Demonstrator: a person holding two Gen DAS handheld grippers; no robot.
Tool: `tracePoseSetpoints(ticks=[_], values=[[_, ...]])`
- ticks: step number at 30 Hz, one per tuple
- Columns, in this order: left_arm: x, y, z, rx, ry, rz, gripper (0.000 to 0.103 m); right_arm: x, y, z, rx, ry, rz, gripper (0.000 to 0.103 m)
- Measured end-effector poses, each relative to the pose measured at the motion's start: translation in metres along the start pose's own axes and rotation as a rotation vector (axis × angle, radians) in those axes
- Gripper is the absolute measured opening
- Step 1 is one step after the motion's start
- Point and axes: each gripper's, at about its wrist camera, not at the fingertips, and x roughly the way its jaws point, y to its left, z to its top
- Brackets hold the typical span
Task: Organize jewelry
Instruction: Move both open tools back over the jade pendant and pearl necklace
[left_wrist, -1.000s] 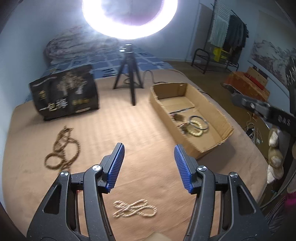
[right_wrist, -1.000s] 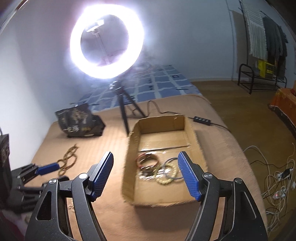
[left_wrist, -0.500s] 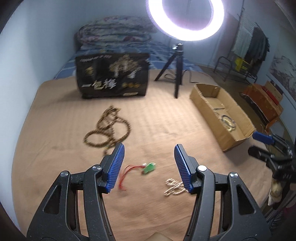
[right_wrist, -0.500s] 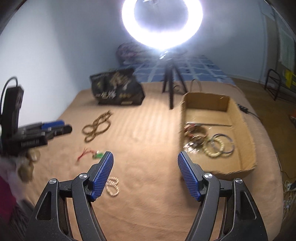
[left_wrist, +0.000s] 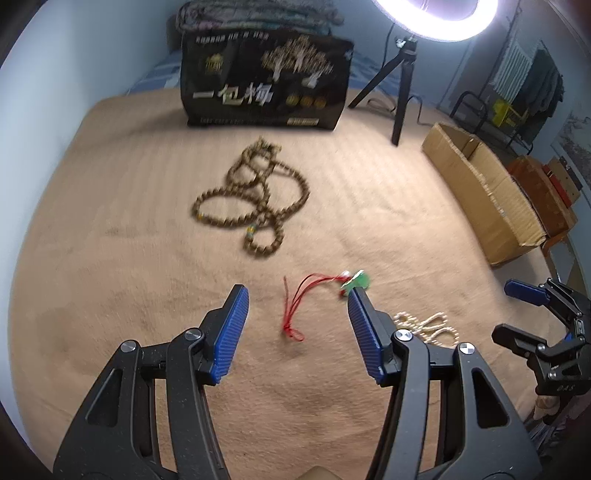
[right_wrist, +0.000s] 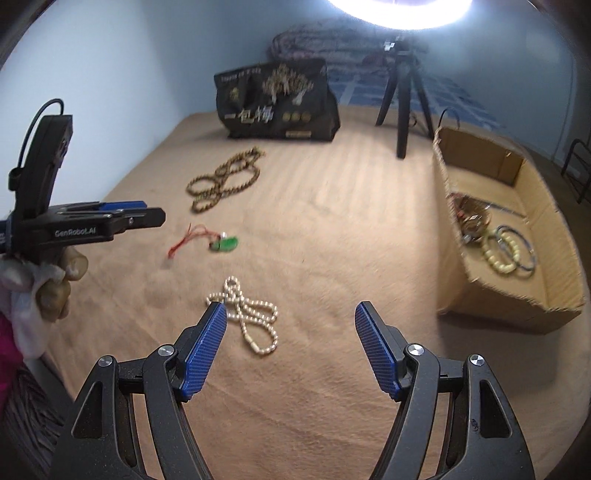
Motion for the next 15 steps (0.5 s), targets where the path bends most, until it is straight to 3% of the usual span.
tracePoseSetpoints(ticks=[7, 10, 15], values=[[0.021, 0.008, -0.007, -0.012, 0.049, 0.001, 0.057, 0.026, 0.006, -0.005, -0.036, 0.065, 0.04, 0.072], [0.026, 0.008, -0.008, -0.004, 0.065, 0.003, 0.05, 0.034, 0.011, -0.004, -0.072, 0.077, 0.06, 0.072], [0.035, 0.006, -0.01, 0.013, 0.079, 0.009, 0.049, 0.047, 0.026, -0.001, -0.161, 0.089, 0.072, 0.072]])
